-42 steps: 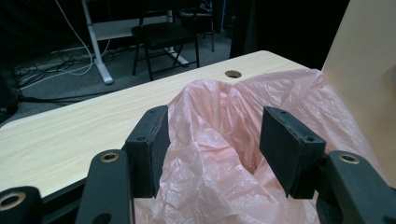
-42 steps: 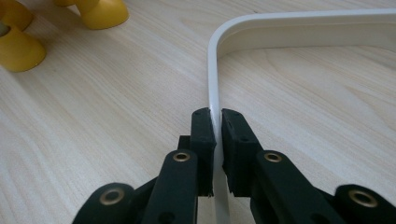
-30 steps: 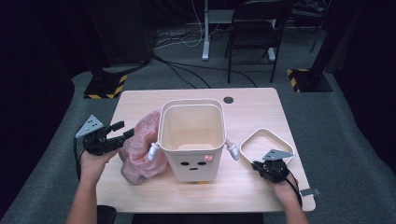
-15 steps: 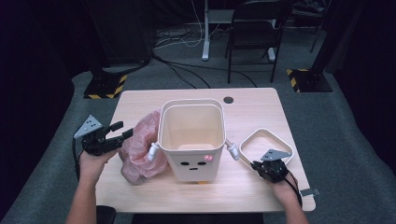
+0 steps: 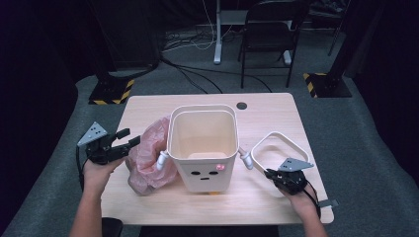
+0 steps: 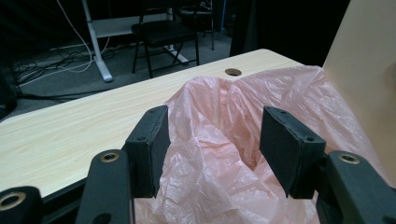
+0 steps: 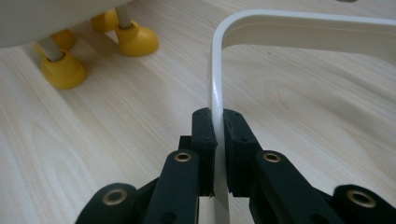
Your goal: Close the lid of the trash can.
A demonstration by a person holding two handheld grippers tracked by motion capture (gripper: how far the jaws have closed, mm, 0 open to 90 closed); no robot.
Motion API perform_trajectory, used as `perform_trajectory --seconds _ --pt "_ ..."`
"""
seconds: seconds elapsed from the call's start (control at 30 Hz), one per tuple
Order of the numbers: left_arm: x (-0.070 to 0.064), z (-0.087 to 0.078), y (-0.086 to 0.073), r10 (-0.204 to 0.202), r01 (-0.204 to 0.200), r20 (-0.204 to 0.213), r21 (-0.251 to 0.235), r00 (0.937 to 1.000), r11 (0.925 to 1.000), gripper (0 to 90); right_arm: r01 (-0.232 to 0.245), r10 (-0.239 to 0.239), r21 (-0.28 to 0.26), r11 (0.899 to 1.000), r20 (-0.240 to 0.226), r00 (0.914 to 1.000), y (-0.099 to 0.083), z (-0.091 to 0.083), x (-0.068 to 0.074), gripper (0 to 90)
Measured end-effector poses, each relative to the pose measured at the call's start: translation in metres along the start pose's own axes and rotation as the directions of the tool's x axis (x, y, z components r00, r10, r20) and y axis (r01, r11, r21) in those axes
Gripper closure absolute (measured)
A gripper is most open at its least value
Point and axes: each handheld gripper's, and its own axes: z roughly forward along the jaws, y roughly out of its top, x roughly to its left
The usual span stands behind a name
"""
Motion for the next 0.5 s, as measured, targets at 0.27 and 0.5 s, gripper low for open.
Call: perform_trajectory --seconds 0.27,0.5 --pt "0.001 -0.001 -0.001 -0.010 0.010 -0.005 -0.003 0.9999 0.9999 42.3 0.018 -0.018 -0.033 0.999 -0.011 0.9998 0.012 -0.011 0.002 83.9" --pt "0.001 -0.002 -0.001 -0.012 0.012 -0.004 -0.008 0.9999 0.9999 42.3 0.002 -0.003 -0.042 0.999 -0.020 0.9998 0.020 -0.024 -0.003 83.9"
